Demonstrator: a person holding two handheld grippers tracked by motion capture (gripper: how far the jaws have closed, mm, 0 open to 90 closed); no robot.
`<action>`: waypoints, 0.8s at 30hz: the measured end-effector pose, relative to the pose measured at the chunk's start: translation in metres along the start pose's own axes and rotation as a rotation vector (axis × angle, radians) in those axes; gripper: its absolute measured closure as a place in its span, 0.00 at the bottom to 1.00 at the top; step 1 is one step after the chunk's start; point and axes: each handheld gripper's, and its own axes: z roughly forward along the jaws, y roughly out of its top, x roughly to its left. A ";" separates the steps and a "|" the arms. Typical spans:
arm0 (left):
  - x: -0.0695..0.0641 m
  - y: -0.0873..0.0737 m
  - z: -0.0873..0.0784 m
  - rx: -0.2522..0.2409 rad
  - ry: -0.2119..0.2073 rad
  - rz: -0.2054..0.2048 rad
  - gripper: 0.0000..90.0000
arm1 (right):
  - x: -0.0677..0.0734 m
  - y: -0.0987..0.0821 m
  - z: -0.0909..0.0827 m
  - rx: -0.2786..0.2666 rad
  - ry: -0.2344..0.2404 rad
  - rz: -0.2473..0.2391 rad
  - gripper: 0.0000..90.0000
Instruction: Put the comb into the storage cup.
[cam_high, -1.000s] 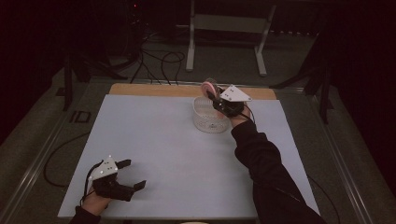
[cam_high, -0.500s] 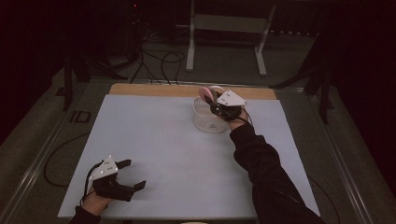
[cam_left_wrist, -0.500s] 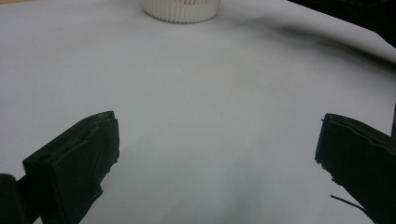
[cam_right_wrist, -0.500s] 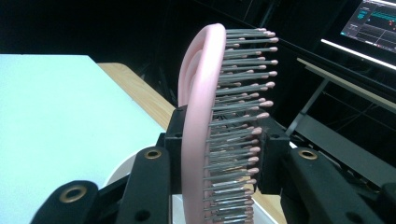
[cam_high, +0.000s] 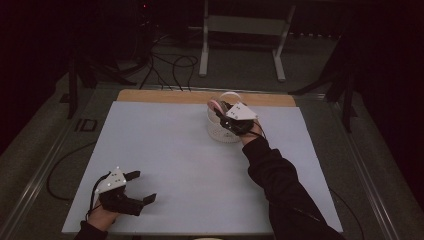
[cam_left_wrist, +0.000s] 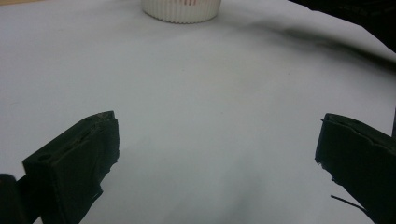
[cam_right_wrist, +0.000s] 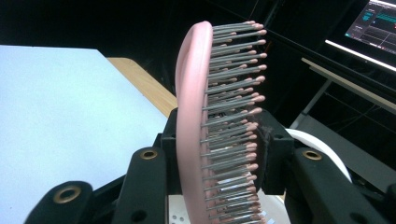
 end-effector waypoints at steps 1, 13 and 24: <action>0.000 0.000 0.000 0.000 0.000 0.000 0.00 | 0.002 0.000 0.000 0.002 -0.001 0.008 0.69; 0.000 0.000 -0.001 0.000 0.002 0.005 0.00 | 0.020 -0.001 0.001 0.020 -0.003 -0.028 0.67; 0.000 0.001 -0.001 -0.003 0.003 0.007 0.00 | 0.028 -0.003 -0.002 0.015 0.003 -0.061 0.66</action>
